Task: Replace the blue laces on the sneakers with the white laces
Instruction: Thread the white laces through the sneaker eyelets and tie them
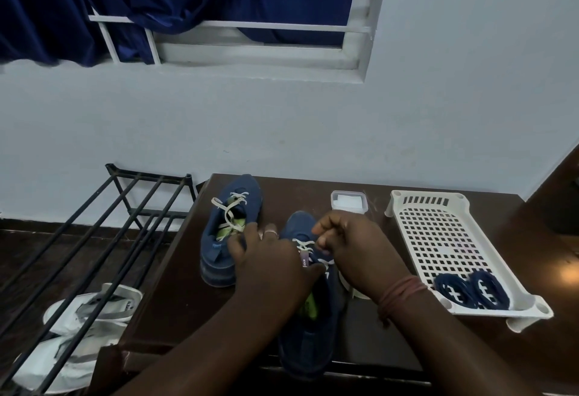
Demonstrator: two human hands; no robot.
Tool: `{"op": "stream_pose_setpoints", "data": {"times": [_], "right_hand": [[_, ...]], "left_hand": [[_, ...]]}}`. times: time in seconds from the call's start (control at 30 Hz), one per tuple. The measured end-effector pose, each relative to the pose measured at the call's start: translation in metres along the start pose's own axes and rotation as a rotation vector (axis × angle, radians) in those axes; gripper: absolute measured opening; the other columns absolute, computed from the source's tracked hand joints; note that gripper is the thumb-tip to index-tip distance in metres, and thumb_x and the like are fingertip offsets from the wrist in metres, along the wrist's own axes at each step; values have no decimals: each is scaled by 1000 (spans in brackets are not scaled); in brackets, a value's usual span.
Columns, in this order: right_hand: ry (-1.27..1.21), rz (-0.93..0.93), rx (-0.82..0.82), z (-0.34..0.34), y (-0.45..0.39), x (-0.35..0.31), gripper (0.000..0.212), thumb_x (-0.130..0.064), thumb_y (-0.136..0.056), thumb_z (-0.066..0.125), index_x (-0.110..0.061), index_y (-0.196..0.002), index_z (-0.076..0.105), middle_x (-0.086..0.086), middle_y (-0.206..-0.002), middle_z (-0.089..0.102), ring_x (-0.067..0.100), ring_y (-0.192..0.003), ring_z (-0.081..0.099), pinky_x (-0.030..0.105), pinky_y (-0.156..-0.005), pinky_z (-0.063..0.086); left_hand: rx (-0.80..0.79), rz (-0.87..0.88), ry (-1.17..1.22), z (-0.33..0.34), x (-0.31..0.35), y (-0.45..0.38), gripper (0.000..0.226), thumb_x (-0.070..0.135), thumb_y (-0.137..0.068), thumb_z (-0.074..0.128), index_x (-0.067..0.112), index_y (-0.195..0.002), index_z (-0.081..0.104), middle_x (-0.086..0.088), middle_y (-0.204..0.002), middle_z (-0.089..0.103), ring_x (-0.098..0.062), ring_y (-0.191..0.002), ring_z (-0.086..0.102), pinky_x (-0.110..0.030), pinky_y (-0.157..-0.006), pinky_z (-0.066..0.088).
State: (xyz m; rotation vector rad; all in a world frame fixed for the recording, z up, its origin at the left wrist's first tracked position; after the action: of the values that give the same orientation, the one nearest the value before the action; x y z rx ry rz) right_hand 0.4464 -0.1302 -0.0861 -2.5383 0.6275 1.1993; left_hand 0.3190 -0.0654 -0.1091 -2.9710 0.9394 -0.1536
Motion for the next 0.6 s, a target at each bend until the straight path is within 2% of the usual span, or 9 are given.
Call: {"op": "stream_pose_setpoints", "data": {"times": [0.1, 0.17, 0.23, 0.3, 0.37, 0.43, 0.53, 0.6], "right_hand": [[-66, 66, 56, -5, 0, 5, 31, 6, -85, 49, -19, -83, 66, -1, -69, 68, 8, -51, 62, 27, -58, 56], [-156, 159, 73, -8, -1, 10, 23, 10, -86, 51, -9, -86, 64, 5, -69, 67, 9, -48, 60, 18, -49, 51], [-161, 206, 84, -9, -1, 16, 10, 6, -86, 61, -4, -85, 63, 8, -68, 69, 9, -49, 63, 11, -46, 46], [-85, 211, 71, -7, -1, 21, 9, -4, -82, 73, -7, -78, 65, 4, -63, 71, 5, -52, 67, 10, -49, 45], [-43, 207, 35, -3, -1, 23, 12, -10, -79, 77, -10, -72, 67, 2, -59, 70, 7, -54, 69, 18, -56, 51], [-21, 196, 24, 0, -2, 22, 13, -13, -78, 78, -14, -68, 70, -2, -58, 69, 8, -53, 68, 27, -59, 55], [12, 183, -4, 5, -2, 22, 14, -18, -78, 78, -15, -65, 73, -4, -58, 68, 4, -50, 63, 25, -56, 52], [46, 170, -21, 9, -3, 23, 15, -16, -81, 73, -15, -66, 74, -2, -62, 70, 6, -55, 64, 27, -62, 55]], "left_hand": [[89, -2, -54, -11, 4, 3, 72, 80, -76, 45, 23, -114, 66, -1, -128, 54, -31, -127, 34, -52, -100, 21], [78, -5, -23, -11, 3, 3, 63, 73, -80, 47, 23, -113, 66, 1, -127, 56, -30, -127, 34, -52, -102, 21], [33, -11, 1, -8, 1, 2, 55, 67, -82, 48, 25, -112, 66, 4, -126, 57, -28, -128, 34, -52, -103, 21], [-16, -20, 20, -6, 0, 0, 49, 64, -83, 49, 24, -105, 65, 4, -122, 57, -27, -125, 37, -51, -101, 22], [-67, -64, 59, -3, -2, -2, 44, 62, -84, 51, 23, -101, 62, 3, -114, 58, -26, -120, 41, -49, -97, 26], [-34, -85, 80, -5, -3, -5, 40, 60, -84, 51, 23, -97, 61, 5, -107, 58, -25, -115, 46, -46, -94, 28], [76, -70, 63, -10, -3, -7, 41, 60, -82, 49, 23, -90, 66, 7, -98, 59, -20, -106, 50, -44, -89, 29], [56, -103, 154, -2, -5, -11, 41, 58, -76, 51, 21, -82, 67, 6, -91, 61, -19, -99, 55, -43, -88, 35]]}}
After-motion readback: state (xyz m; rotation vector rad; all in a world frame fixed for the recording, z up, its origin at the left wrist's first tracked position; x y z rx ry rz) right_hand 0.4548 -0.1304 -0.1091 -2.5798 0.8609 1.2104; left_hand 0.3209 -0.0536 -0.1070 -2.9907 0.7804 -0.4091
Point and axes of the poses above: each hand's wrist, its own y-axis away from the middle knuckle, its own z-axis out of the palm, x = y × z, the point moved 7 cm from there along -y, towards the middle knuckle
